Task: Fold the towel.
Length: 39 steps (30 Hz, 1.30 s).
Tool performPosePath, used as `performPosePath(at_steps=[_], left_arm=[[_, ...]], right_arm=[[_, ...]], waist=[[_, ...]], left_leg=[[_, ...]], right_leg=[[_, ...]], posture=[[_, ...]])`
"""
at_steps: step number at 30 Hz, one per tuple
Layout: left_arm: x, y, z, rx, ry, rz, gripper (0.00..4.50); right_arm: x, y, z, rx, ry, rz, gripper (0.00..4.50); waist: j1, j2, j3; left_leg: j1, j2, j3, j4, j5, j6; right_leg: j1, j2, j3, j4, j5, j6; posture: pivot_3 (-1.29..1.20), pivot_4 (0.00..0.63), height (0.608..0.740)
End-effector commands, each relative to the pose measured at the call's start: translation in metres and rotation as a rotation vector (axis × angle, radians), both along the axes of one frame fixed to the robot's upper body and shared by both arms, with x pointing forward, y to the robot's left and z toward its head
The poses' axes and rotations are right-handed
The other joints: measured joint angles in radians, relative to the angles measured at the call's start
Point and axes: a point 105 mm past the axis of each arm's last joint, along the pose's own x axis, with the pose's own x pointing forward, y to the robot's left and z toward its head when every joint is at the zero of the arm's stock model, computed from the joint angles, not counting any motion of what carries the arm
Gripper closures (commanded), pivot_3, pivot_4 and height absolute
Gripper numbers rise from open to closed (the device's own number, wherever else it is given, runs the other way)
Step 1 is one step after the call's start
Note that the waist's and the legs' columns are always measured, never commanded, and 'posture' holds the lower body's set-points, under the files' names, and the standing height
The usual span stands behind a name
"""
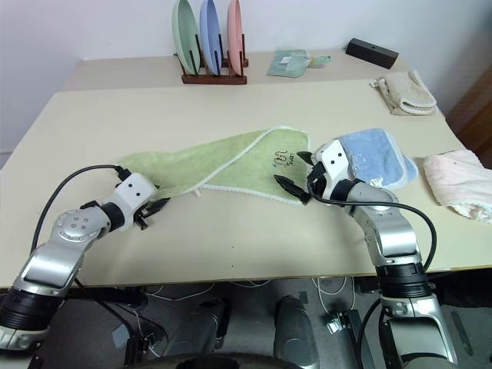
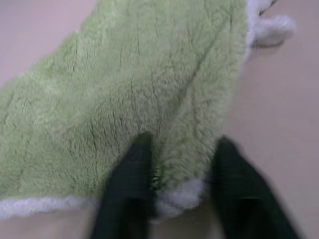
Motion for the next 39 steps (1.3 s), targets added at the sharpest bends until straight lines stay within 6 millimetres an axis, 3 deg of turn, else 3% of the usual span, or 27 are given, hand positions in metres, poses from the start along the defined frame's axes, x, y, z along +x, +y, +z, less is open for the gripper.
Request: performPosePath(at_steps=[1,7,10,17,21,27,32,37,39], left_arm=[[0.001,0.002,0.015,0.008,-0.073,-0.019,4.43],[-0.019,0.015,0.029,-0.037,-0.111,-0.002,4.43],[-0.042,0.038,0.035,-0.055,-0.111,0.043,4.43],[-0.058,0.080,0.030,-0.013,-0.096,0.180,4.43],[-0.062,0.083,0.030,-0.011,-0.089,0.198,4.43],[-0.062,0.072,0.033,-0.010,-0.084,0.188,4.43],[-0.064,0.069,0.031,-0.015,-0.069,0.183,4.43],[-0.066,0.068,0.028,-0.017,-0.056,0.184,4.43],[-0.069,0.070,0.024,-0.015,-0.048,0.188,4.50]], right_arm=[[-0.004,0.006,0.014,-0.012,-0.072,0.023,0.00],[0.008,-0.004,0.009,-0.211,-0.129,-0.008,0.00],[0.028,-0.010,0.010,-0.387,-0.214,-0.038,0.00],[0.062,-0.007,0.015,-0.490,-0.286,-0.049,0.00],[0.072,-0.003,0.014,-0.582,-0.339,-0.014,0.00],[0.084,0.007,0.013,-0.821,-0.496,0.071,0.00],[0.088,0.025,0.020,-0.956,-0.659,0.150,0.00],[0.091,0.036,0.014,-1.068,-0.711,0.232,0.00],[0.096,0.035,0.016,-1.104,-0.722,0.216,0.53]], waist=[[0.001,0.000,0.000],[-0.002,0.000,0.000],[-0.010,0.000,0.000],[-0.001,-0.001,0.000],[-0.002,-0.001,0.000],[-0.009,-0.001,0.000],[-0.017,-0.001,0.000],[-0.031,-0.001,0.000],[-0.032,-0.001,0.000]], left_leg=[[0.000,0.000,0.000,0.000,0.000,0.000],[0.000,0.000,0.001,-0.001,0.000,0.000],[0.000,0.001,0.004,-0.001,0.000,0.000],[0.000,0.003,0.009,-0.003,0.000,0.000],[0.000,0.003,0.011,-0.003,0.000,0.000],[0.000,0.006,0.014,-0.004,0.000,0.000],[0.001,0.009,0.017,-0.005,0.000,0.000],[0.001,0.011,0.017,-0.006,0.000,-0.001],[0.001,0.011,0.017,-0.007,0.000,-0.001]], right_leg=[[0.000,0.000,0.000,0.000,0.000,0.000],[-0.001,0.000,0.001,0.000,0.000,0.000],[-0.003,0.000,0.004,0.001,0.000,0.000],[-0.006,0.002,0.009,0.001,0.001,-0.001],[-0.006,0.002,0.010,0.000,0.001,-0.001],[-0.008,0.005,0.014,0.000,0.002,-0.002],[-0.010,0.009,0.018,0.000,0.003,-0.004],[-0.011,0.012,0.019,0.000,0.004,-0.005],[-0.011,0.012,0.019,0.000,0.004,-0.005]], posture=[[0.00,0.150,0.740],[0.00,0.150,0.740],[0.00,0.150,0.740],[0.00,0.150,0.740],[0.00,0.150,0.740],[0.00,0.150,0.740],[0.00,0.150,0.740],[0.00,0.150,0.740],[0.00,0.150,0.740]])
